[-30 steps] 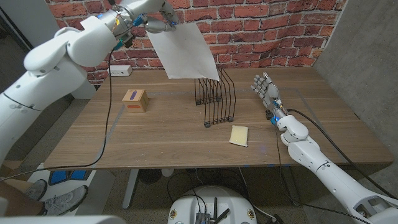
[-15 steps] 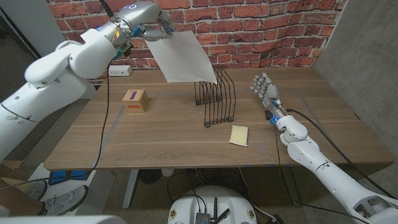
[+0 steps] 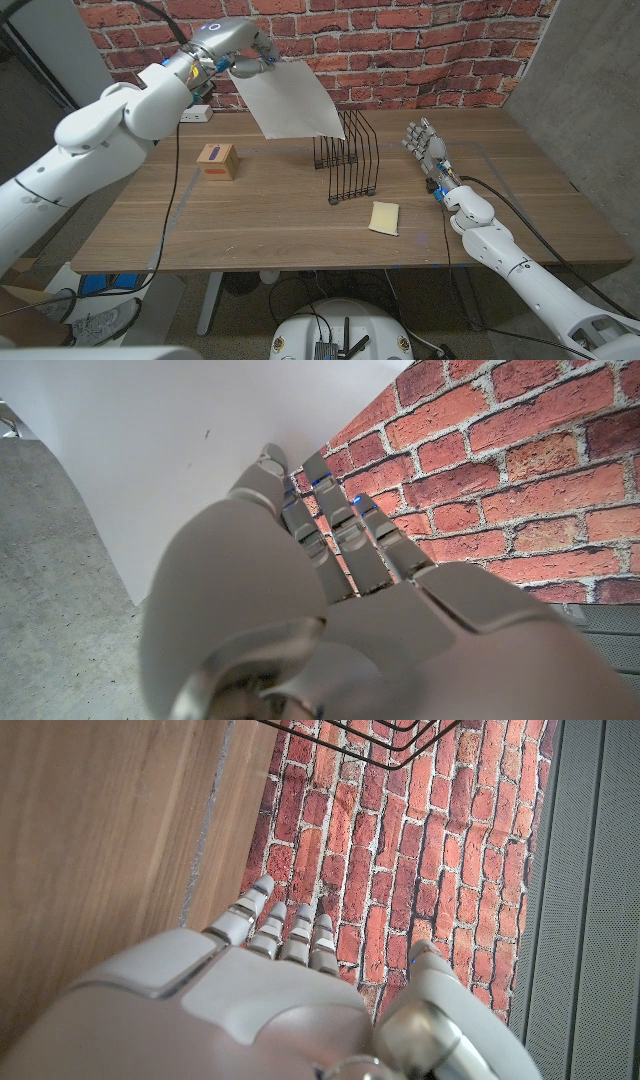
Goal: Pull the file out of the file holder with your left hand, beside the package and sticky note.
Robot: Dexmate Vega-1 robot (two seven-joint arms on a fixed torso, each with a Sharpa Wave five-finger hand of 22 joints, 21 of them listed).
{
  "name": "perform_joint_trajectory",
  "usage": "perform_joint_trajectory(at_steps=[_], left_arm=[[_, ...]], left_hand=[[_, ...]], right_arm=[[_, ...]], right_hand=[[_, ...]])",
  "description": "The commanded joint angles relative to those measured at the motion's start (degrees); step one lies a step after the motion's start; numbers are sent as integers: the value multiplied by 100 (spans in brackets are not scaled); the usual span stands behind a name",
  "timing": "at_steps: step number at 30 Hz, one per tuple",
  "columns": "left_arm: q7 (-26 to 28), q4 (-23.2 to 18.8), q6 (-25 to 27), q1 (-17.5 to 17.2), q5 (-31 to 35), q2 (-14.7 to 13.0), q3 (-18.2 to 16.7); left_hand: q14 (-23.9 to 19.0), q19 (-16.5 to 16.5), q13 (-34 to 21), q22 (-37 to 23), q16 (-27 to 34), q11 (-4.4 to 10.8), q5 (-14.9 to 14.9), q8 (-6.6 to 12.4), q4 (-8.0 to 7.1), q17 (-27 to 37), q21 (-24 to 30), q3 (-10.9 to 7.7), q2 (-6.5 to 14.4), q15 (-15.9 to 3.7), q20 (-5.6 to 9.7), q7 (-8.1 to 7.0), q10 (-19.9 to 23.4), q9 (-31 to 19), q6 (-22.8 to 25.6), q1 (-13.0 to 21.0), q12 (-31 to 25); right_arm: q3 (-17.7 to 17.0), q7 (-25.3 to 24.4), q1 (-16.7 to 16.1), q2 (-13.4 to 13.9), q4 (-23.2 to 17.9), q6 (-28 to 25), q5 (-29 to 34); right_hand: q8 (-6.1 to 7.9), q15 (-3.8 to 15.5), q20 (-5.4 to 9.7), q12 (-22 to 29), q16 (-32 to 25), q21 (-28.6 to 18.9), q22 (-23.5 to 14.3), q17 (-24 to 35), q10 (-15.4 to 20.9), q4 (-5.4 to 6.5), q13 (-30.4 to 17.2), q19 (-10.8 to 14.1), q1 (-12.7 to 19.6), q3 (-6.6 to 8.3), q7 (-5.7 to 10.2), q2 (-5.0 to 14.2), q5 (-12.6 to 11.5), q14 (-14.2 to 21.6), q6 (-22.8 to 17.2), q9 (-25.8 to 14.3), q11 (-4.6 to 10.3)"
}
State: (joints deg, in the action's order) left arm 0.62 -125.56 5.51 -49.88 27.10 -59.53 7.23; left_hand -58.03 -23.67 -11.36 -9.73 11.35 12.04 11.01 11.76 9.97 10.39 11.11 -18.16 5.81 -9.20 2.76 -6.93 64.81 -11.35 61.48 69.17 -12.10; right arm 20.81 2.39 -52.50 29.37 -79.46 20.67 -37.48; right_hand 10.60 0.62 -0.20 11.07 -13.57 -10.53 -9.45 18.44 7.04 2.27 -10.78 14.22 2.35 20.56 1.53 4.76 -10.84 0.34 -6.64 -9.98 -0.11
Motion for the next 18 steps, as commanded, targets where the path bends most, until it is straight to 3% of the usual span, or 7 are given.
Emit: perform_joint_trajectory(at_steps=[1, 10, 18], left_arm=[[157, 384, -44, 203, -5, 101, 349], [229, 466, -45, 236, 10, 101, 501], [123, 399, 148, 50, -103, -71, 356]], left_hand=[[8, -51, -6, -19, -14, 0, 34, -22, 4, 18, -9, 26, 7, -481, 897, 3, 32, -7, -14, 65, -39], [13, -61, -7, -20, -14, 1, 34, -24, 2, 19, -6, 35, 13, -481, 897, 17, 18, -8, -20, 67, -34], [45, -66, -10, -20, -27, 3, 35, -26, 3, 15, -5, 41, 16, -481, 898, 23, 11, -9, -29, 75, -32]], right_arm=[[11, 37, 50, -28, 99, -24, -32], [-3, 12, 53, -32, 114, -2, -22], [22, 61, 139, -55, 196, -17, -17]], right_hand=[[40, -5, 24, 20, -24, -35, -22, 12, 48, -3, -15, 40, -3, -4, -11, 300, -37, 43, -69, -31, 13], [38, -6, 25, 19, -23, -35, -22, 12, 46, -4, -15, 42, 1, -3, -9, 299, -37, 40, -73, -31, 11], [39, -15, 27, 19, -24, -36, -22, 12, 48, -4, -15, 44, 2, -2, -10, 299, -37, 43, -79, -31, 6]])
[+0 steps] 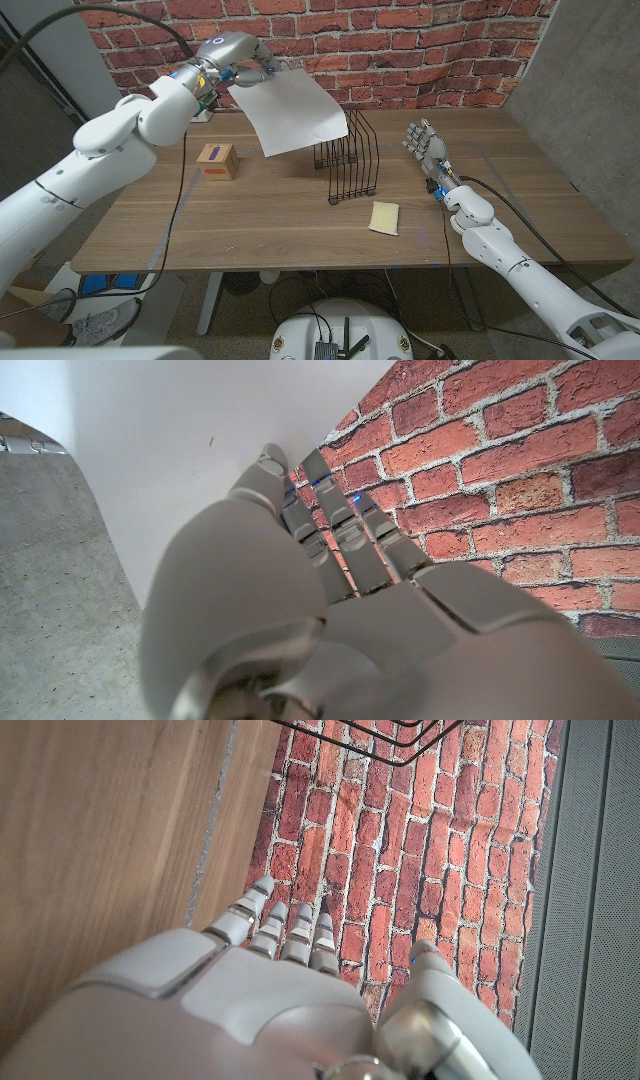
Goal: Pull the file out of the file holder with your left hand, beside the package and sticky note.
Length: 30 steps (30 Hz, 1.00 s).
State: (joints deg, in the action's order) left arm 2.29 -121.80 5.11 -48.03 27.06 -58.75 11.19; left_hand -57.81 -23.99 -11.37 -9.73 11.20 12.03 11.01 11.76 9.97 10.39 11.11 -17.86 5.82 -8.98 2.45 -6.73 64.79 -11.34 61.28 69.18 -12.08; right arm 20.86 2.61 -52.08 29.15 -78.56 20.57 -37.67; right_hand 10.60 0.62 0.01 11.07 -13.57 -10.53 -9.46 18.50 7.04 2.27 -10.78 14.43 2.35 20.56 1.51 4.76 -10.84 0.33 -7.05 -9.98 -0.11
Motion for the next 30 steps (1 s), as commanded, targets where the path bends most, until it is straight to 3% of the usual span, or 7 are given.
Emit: perform_joint_trajectory(at_steps=[1, 9, 30], left_arm=[[-49, 16, 226, -165, -117, -167, -72], [112, 36, 231, -342, -188, -290, -273], [628, 248, 251, -369, 600, -367, 106]], left_hand=[[22, -34, -9, -21, -11, 5, 35, -27, 4, 15, -6, 12, 16, -503, 929, 4, 7, -10, -11, 75, -32], [42, -34, -11, -20, -17, 1, 36, -28, 3, 13, -7, 19, 18, -502, 929, -11, 0, -11, -19, 75, -31], [92, -19, -15, -18, -30, -3, 38, -27, 1, 9, -15, 32, 25, -502, 932, 1, -23, -13, -26, 79, -27]], right_arm=[[23, 51, 116, -37, 123, -9, 6], [79, 145, 268, -106, 273, -8, 17], [108, 109, 283, -94, 252, -88, 45]], right_hand=[[38, -11, 7, 19, -25, -35, -22, 6, 47, -4, -15, 22, 2, -2, -10, 300, -37, 43, -37, -31, 1], [38, -9, 4, 19, -25, -36, -22, 6, 48, -4, -15, 24, 3, -2, -6, 298, -37, 42, -44, -31, 12], [33, -8, -1, 17, -23, -33, -22, 7, 43, -3, -15, 20, 4, -2, -10, 297, -37, 37, -41, -31, 9]])
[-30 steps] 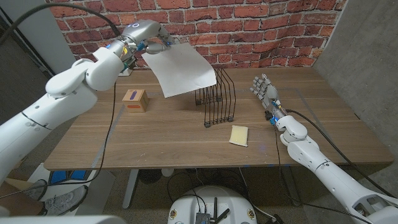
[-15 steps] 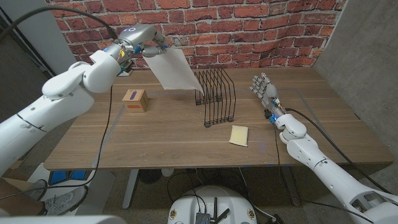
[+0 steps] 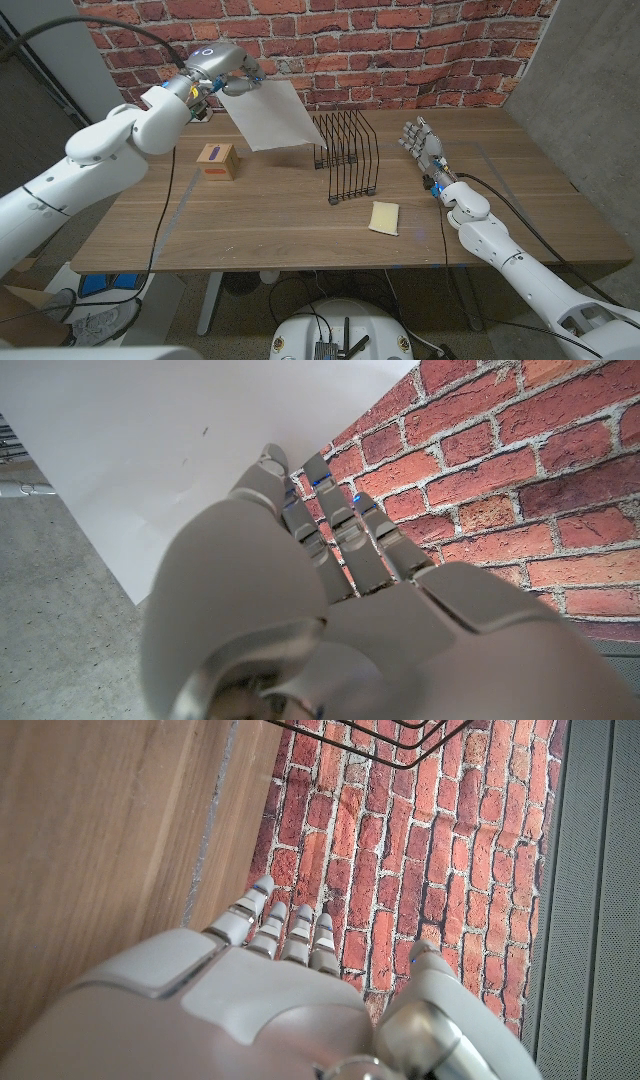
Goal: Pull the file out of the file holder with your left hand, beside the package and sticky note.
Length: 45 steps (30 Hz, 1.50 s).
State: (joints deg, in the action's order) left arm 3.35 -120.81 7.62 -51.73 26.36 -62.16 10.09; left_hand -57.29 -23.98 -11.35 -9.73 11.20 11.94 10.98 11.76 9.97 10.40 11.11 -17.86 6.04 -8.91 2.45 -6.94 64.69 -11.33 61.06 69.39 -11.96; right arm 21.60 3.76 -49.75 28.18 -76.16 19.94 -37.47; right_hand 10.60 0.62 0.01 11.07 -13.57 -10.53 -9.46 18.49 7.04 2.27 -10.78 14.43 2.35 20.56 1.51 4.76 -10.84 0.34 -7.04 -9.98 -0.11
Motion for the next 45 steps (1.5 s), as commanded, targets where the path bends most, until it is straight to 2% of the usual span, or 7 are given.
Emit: perform_joint_trajectory(at_steps=[1, 10, 19, 25, 34, 45], left_arm=[[581, 164, 9, 5, 749, -11, 245], [843, 380, -89, 151, 1180, 94, 524], [1085, 736, -465, 354, 1264, 264, 787], [1319, 919, -687, 366, 1318, 383, 933], [1342, 1284, -1152, 473, 1182, 524, 1199], [1333, 1604, -1421, 637, 1087, 673, 1366]], left_hand=[[42, -19, -18, -18, -31, 6, 41, -26, 1, 9, -16, 33, 3, -509, 932, 22, -14, -14, -3, 57, -39], [65, -5, -19, -17, -33, 2, 43, -23, -1, 8, -21, 41, 7, -509, 932, 30, -23, -14, 1, 54, -39], [73, 1, -21, -16, -31, 1, 45, -24, -4, 8, -22, 46, 13, -509, 931, 11, -21, -14, -5, 50, -42], [66, 3, -23, -16, -23, 6, 48, -20, -5, 12, -22, 47, 23, -509, 929, 21, -12, -14, 1, 51, -47], [71, 0, -24, -16, -21, 4, 48, -15, -2, 12, -19, 57, 17, -509, 926, 28, -9, -14, 10, 48, -51], [82, -8, -26, -17, -22, 2, 51, -14, -1, 12, -15, 63, 19, -509, 925, 30, -8, -14, 13, 47, -53]], right_arm=[[32, -11, 49, 2, 8, -26, 23], [25, -52, 37, -12, 13, -36, 18], [40, -51, 53, -29, 31, -56, 17], [36, -90, 22, -32, -1, -58, 18], [28, -116, -31, -34, -40, -66, -4], [26, -134, -50, -17, -87, -85, 1]], right_hand=[[31, -3, -1, 16, -22, -33, -22, 8, 43, -2, -15, 21, 4, -2, -10, 297, -37, 33, -39, -31, 13], [29, -5, 2, 17, -21, -33, -22, 9, 46, -1, -15, 19, 3, -3, -11, 297, -37, 30, -36, -31, 9], [30, -5, 0, 17, -23, -32, -22, 8, 45, -2, -15, 17, 5, -2, -14, 296, -37, 34, -41, -31, 11], [29, -10, 1, 17, -24, -32, -22, 8, 44, -2, -15, 17, 6, -1, -17, 297, -37, 36, -41, -31, 9], [31, -9, -9, 18, -26, -35, -22, 9, 46, -1, -16, 25, 6, -1, -14, 298, -37, 41, -46, -32, 6], [32, -12, -11, 18, -26, -36, -22, 9, 45, 1, -16, 27, 5, -1, -16, 298, -37, 39, -51, -32, 9]])
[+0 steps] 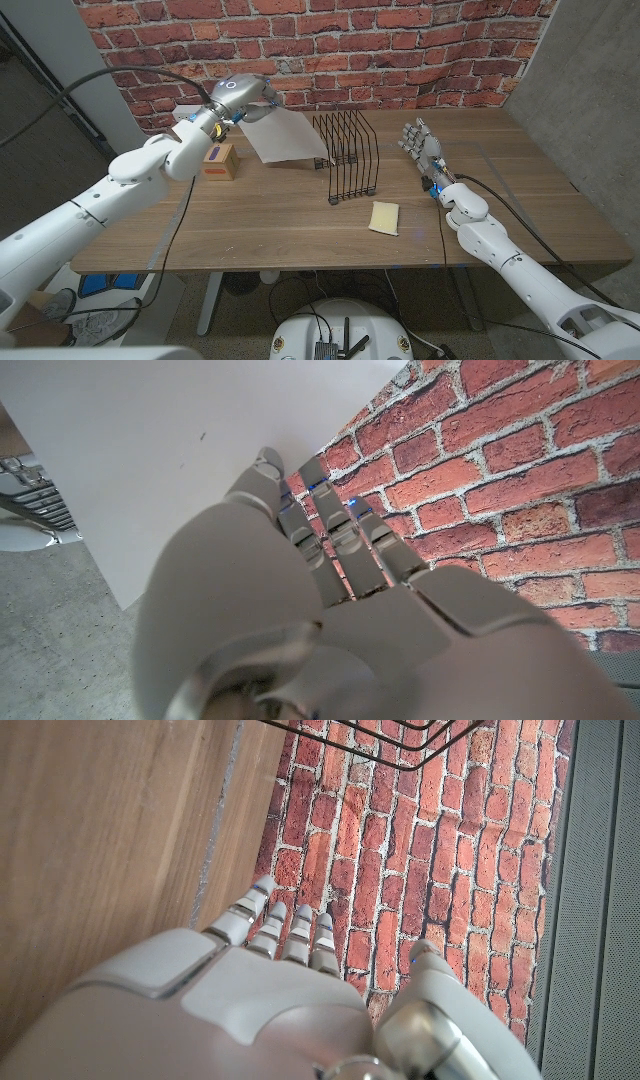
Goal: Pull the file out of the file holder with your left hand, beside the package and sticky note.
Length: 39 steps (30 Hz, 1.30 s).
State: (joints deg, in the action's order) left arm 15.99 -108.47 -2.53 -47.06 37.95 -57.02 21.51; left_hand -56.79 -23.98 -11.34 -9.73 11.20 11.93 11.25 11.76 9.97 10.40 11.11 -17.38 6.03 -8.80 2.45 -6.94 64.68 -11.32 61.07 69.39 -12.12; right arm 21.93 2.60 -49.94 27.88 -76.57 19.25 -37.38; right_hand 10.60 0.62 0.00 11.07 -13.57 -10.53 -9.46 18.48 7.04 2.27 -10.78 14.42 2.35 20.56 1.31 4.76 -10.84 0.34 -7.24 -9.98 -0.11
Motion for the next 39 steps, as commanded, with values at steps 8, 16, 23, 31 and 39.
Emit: perform_joint_trajectory(at_steps=[8, 16, 23, 31, 39], left_arm=[[57, 554, -590, 323, -62, 219, 328], [94, 758, -762, 536, 31, 277, 429], [195, 864, -882, 704, 167, 289, 474], [216, 788, -893, 695, 309, 270, 520], [255, 789, -951, 620, 227, 334, 544]], left_hand=[[27, -13, -27, -17, -16, 4, 26, -14, 0, 13, -13, 16, 27, -520, 924, 28, -7, -15, 11, 49, -38], [29, -18, -28, -17, -15, 6, 28, -15, 2, 14, -12, 19, 28, -520, 924, 29, -4, -15, 7, 52, -41], [19, -21, -29, -16, -8, 7, 30, -14, 2, 16, -11, 22, 33, -520, 924, 29, -6, -15, 9, 54, -41], [24, -24, -28, -16, -9, 6, 30, -15, 4, 16, -10, 28, 28, -520, 923, 18, -20, -15, 5, 55, -35], [39, -25, -29, -16, -16, 8, 32, -14, 6, 13, -11, 31, 26, -520, 925, 12, -25, -16, 4, 57, -35]], right_arm=[[-3, -2, -14, 8, -29, -18, -11], [23, 59, 73, -23, 62, -25, -13], [39, 92, 145, -49, 139, -26, -5], [36, 51, 136, -62, 140, -45, -9], [51, 99, 194, -79, 208, -49, -11]], right_hand=[[33, -8, -12, 17, -27, -36, -22, 9, 43, 1, -16, 29, 5, -1, 5, 297, -37, 41, -35, -32, 10], [32, -8, -15, 17, -29, -36, -22, 9, 44, 0, -16, 30, 7, 1, 6, 299, -37, 46, -37, -32, 9], [32, -13, -16, 17, -27, -36, -22, 9, 43, 0, -16, 30, 8, 1, 7, 299, -37, 41, -38, -32, 9], [32, -19, -20, 18, -27, -37, -22, 9, 45, 0, -16, 32, 8, 1, 10, 298, -37, 42, -40, -32, 13], [31, -20, -22, 17, -26, -37, -22, 9, 43, 1, -16, 33, 8, 1, 8, 299, -37, 37, -39, -32, 13]])
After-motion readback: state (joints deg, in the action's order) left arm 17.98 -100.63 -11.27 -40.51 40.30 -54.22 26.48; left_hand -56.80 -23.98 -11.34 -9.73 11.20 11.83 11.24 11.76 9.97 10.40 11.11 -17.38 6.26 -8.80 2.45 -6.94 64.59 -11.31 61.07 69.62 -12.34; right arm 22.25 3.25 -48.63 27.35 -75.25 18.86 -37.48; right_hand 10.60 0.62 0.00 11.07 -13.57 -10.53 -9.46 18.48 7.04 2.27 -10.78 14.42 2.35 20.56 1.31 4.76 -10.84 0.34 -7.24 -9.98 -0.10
